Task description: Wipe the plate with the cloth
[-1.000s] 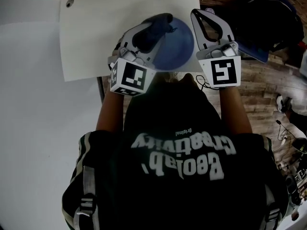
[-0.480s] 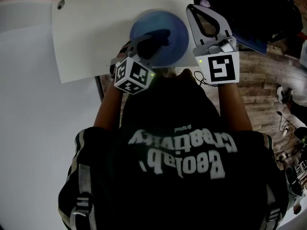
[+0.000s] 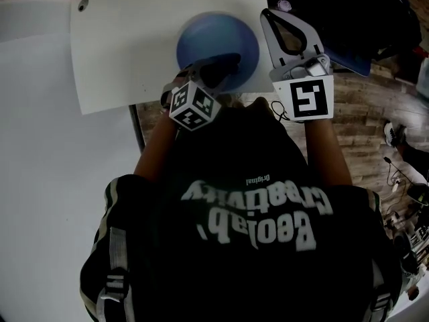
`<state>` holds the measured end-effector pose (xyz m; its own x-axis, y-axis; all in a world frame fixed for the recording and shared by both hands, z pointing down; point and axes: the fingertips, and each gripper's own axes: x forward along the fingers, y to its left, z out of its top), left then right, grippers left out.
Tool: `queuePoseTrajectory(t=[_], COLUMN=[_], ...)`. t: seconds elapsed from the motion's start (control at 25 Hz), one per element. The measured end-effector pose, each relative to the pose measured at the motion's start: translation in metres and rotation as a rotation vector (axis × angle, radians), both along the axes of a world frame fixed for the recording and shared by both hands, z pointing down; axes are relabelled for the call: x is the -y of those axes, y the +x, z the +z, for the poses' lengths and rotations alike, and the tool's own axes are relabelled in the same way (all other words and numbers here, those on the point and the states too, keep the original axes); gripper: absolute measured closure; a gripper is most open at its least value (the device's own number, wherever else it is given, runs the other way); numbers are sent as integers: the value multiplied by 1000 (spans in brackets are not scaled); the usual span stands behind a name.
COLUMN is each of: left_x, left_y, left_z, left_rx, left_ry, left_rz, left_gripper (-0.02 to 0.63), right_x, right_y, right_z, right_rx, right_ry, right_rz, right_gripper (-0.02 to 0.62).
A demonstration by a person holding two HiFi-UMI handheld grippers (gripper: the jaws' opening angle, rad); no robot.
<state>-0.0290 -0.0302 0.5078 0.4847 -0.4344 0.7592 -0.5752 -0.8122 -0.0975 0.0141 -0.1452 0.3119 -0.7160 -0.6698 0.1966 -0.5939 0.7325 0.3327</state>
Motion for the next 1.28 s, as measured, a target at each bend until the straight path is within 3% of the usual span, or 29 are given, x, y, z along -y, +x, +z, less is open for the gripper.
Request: queuePoseTrajectory(t=[0.6, 0.92, 1.28], left_x=[7, 47, 91], left_y=[33, 40, 23], left_z=[30, 32, 32], left_rx=[-36, -26, 19], left_ry=[-66, -43, -27], left_rz=[69, 20, -42], left_gripper=[471, 471, 471], right_x=[-2, 0, 2], right_y=[34, 45, 42], right_z=[2, 3, 3], right_rx=[-29, -30, -39], right_ry=[8, 2, 3], right_rz=[91, 118, 114], right_gripper=[601, 601, 601])
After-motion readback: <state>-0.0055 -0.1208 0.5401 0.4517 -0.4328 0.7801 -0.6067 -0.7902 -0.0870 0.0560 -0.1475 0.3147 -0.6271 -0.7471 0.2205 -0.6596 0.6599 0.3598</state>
